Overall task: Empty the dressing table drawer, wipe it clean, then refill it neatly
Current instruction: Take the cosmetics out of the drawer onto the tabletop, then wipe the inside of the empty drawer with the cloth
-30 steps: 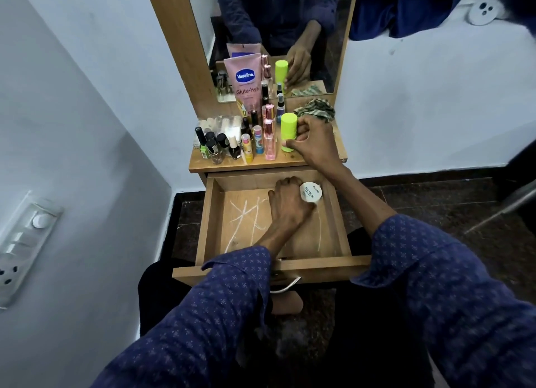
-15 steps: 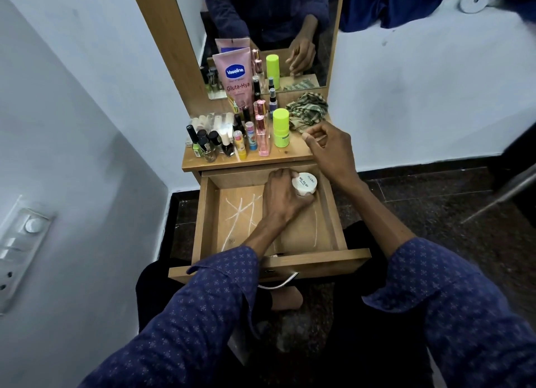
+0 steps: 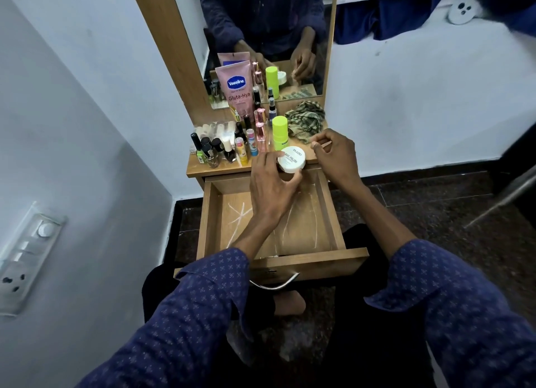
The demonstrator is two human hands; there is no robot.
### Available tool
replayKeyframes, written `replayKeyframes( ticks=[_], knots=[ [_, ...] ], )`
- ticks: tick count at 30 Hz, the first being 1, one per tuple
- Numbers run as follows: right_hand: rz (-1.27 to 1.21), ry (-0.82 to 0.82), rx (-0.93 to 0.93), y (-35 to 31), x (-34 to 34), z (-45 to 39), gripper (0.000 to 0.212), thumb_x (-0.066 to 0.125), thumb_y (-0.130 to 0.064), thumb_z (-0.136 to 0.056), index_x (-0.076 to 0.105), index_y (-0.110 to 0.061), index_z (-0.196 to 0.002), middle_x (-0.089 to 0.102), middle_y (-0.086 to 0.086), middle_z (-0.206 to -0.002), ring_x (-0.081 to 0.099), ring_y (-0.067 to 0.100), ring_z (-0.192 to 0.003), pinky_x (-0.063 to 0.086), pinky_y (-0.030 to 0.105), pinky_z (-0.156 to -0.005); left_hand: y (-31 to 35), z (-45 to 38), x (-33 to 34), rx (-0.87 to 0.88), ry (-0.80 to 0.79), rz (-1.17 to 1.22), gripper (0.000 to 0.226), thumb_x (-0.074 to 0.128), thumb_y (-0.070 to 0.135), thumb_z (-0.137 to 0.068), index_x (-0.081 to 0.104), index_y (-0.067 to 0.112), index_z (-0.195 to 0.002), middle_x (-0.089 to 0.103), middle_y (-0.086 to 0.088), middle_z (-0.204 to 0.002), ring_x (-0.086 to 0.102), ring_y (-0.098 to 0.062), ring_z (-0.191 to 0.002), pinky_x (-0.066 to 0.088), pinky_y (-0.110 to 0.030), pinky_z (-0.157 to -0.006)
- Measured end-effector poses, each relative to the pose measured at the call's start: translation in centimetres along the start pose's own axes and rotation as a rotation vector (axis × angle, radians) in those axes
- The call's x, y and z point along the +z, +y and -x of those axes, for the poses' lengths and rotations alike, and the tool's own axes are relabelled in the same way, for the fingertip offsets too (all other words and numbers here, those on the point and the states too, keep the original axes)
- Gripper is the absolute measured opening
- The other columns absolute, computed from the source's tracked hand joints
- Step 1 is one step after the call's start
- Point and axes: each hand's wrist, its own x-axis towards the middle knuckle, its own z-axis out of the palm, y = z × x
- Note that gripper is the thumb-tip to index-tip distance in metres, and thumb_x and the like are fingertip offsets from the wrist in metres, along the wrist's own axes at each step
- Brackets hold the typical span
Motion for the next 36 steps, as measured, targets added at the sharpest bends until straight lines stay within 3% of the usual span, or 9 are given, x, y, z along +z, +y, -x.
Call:
replayKeyframes(
  ticks=[6,8,12,18,22,27,29,33,36],
  knots=[
    [0.232,0.031,-0.185,-0.2,0.7,-3.8,0.024,0.063,-0.004,-0.090,0.070,-0.016,-0.109,0.065,0.003,-0.117,0.054,0.023,-0.111,0.049,0.035,-0.090,0.5,-0.6,1.1,-0.059,0.005,-0.051,0.049,0.082,0.038,-0.086,0.067,0.012,-0.125,0.059,-0.004,-0.131,0.057,-0.021,-0.118,0.055,-0.035,-0.093],
    [0.347,-0.064,-0.240,-0.3,1.2,-6.0,0.033,0.069,-0.012,-0.091,0.067,-0.019,-0.123,0.062,0.003,-0.128,0.050,0.028,-0.122,0.048,0.043,-0.098,0.7,-0.9,1.3,-0.072,0.005,-0.073,0.048,0.081,0.038,-0.089,0.067,0.011,-0.125,0.057,-0.005,-0.133,0.058,-0.021,-0.118,0.055,-0.035,-0.093],
    [0.464,-0.327,-0.304,-0.1,2.3,-9.0,0.048,0.072,-0.024,-0.094,0.059,-0.025,-0.139,0.056,0.005,-0.140,0.044,0.030,-0.135,0.044,0.045,-0.106,1.2,-1.1,1.7,-0.069,-0.006,-0.113,0.042,0.078,0.034,-0.093,0.065,0.009,-0.125,0.052,-0.009,-0.139,0.059,-0.022,-0.120,0.056,-0.035,-0.095],
    [0.444,-0.247,-0.278,0.5,2.0,-8.6,0.025,0.074,-0.011,-0.090,0.069,-0.019,-0.113,0.056,0.006,-0.134,0.050,0.033,-0.126,0.052,0.045,-0.095,1.5,-1.9,2.0,-0.035,-0.009,-0.086,0.027,0.073,0.012,-0.095,0.062,0.010,-0.120,0.052,-0.006,-0.133,0.062,-0.021,-0.113,0.057,-0.032,-0.088],
    [0.379,-0.153,-0.165,0.7,0.5,-6.7,0.025,0.072,0.000,-0.086,0.069,-0.020,-0.102,0.060,0.002,-0.123,0.055,0.033,-0.111,0.052,0.040,-0.084,1.5,-2.3,2.2,-0.028,-0.018,-0.059,0.027,0.070,0.003,-0.093,0.064,0.008,-0.118,0.053,-0.007,-0.133,0.063,-0.022,-0.109,0.057,-0.031,-0.084],
    [0.015,0.029,0.115,-0.3,-2.2,-3.1,0.016,0.068,-0.010,-0.095,0.067,-0.015,-0.109,0.064,0.002,-0.115,0.060,0.016,-0.104,0.047,0.023,-0.079,1.0,-1.0,1.8,0.056,-0.076,-0.033,0.024,0.070,0.015,-0.097,0.062,0.010,-0.120,0.055,-0.005,-0.128,0.062,-0.018,-0.104,0.057,-0.031,-0.079],
    [-0.282,0.039,0.323,-0.6,-3.1,-1.5,0.018,0.063,-0.013,-0.099,0.066,-0.014,-0.117,0.067,0.003,-0.115,0.064,0.017,-0.107,0.055,0.032,-0.086,0.1,0.1,0.9,0.130,-0.122,0.000,0.019,0.065,0.023,-0.102,0.063,0.013,-0.118,0.056,0.000,-0.125,0.060,-0.011,-0.097,0.052,-0.022,-0.074],
    [-1.173,-0.056,0.709,-1.4,-4.7,2.2,0.037,0.044,-0.016,-0.105,0.060,-0.003,-0.136,0.071,0.016,-0.115,0.068,0.026,-0.100,0.062,0.036,-0.073,-3.0,1.9,-1.9,0.155,-0.164,-0.014,0.010,0.060,0.027,-0.105,0.068,0.021,-0.108,0.062,0.009,-0.112,0.058,-0.004,-0.078,0.045,-0.015,-0.064],
    [-1.462,-0.204,0.834,-1.6,-4.5,4.7,0.046,0.035,-0.032,-0.109,0.061,-0.007,-0.137,0.067,0.019,-0.136,0.064,0.034,-0.123,0.060,0.046,-0.095,-5.7,2.8,-4.6,0.099,-0.163,-0.039,0.008,0.062,0.025,-0.103,0.069,0.024,-0.105,0.065,0.011,-0.106,0.061,-0.004,-0.075,0.054,-0.027,-0.067]
  ],
)
